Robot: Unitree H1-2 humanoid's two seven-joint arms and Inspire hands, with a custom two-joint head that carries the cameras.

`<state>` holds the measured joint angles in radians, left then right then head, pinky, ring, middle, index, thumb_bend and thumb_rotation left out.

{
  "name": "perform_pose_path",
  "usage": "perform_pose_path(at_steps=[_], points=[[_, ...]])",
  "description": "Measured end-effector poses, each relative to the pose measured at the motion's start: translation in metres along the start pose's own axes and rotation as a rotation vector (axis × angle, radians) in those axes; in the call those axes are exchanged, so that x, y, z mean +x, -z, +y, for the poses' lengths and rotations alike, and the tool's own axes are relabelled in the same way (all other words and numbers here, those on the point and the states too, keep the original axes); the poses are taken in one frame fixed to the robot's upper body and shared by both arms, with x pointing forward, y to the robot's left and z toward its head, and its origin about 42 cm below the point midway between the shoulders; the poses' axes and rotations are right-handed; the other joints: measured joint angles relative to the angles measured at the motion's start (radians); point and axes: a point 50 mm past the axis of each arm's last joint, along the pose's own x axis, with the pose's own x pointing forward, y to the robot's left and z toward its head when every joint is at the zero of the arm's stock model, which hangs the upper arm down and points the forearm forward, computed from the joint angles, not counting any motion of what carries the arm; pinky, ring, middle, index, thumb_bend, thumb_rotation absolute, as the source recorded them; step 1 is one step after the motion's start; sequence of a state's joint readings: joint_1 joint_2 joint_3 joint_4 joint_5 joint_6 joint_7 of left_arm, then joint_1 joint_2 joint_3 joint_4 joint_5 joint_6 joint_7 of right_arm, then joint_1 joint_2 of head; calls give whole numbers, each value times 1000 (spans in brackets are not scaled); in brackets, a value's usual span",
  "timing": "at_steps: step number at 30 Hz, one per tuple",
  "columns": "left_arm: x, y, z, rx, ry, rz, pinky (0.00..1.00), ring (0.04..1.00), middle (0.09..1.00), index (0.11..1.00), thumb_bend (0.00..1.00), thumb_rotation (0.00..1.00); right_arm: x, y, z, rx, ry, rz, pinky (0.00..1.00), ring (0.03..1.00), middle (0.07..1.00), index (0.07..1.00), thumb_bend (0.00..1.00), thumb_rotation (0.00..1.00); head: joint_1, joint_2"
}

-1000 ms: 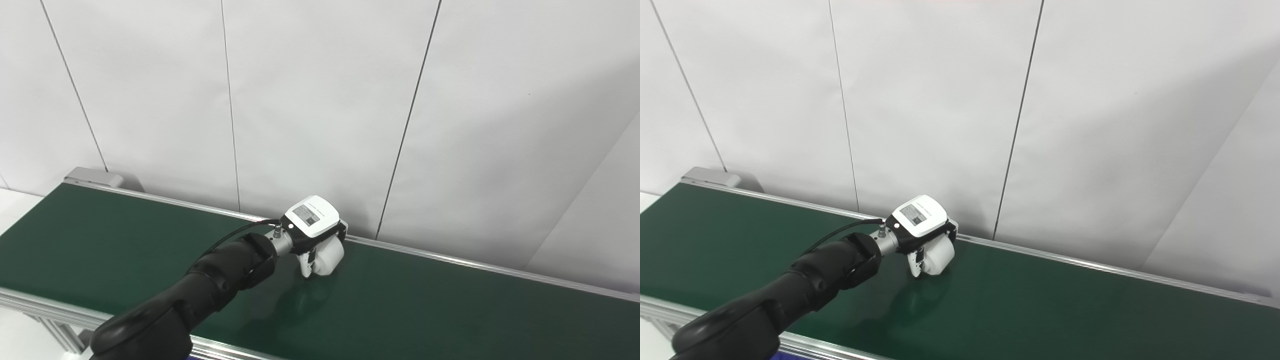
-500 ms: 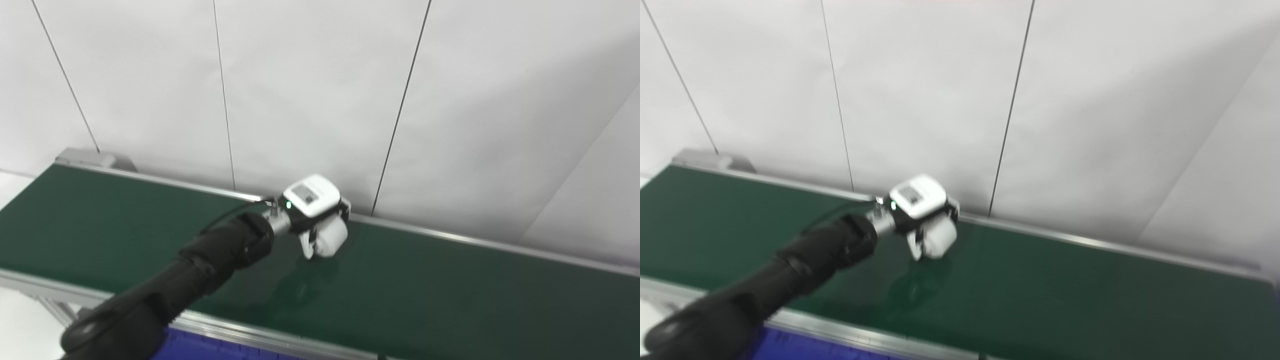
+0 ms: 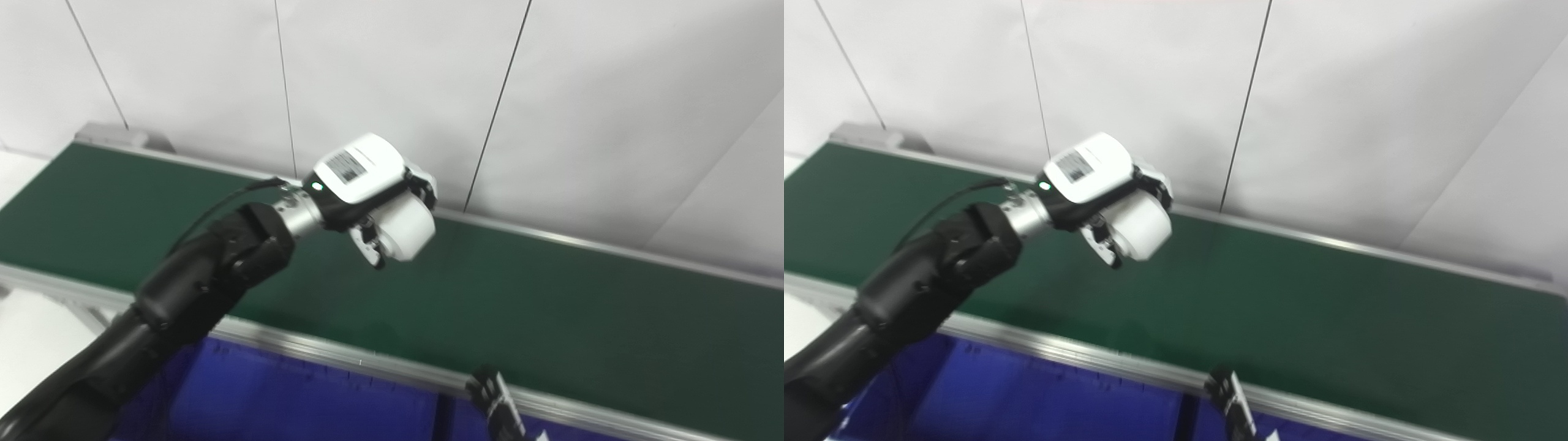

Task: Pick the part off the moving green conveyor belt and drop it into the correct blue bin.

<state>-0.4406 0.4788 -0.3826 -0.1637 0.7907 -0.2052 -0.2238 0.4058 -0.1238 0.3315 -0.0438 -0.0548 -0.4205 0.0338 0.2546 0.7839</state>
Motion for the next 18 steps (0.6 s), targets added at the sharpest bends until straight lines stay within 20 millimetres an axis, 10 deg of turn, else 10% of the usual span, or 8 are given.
perform_pose_path(at_steps=[18], points=[[-150, -49, -72, -195, 125, 297, 326, 385, 462, 545, 498, 0, 11, -15, -34, -9, -6, 2, 853, 885, 931, 963, 867, 952, 112, 84]])
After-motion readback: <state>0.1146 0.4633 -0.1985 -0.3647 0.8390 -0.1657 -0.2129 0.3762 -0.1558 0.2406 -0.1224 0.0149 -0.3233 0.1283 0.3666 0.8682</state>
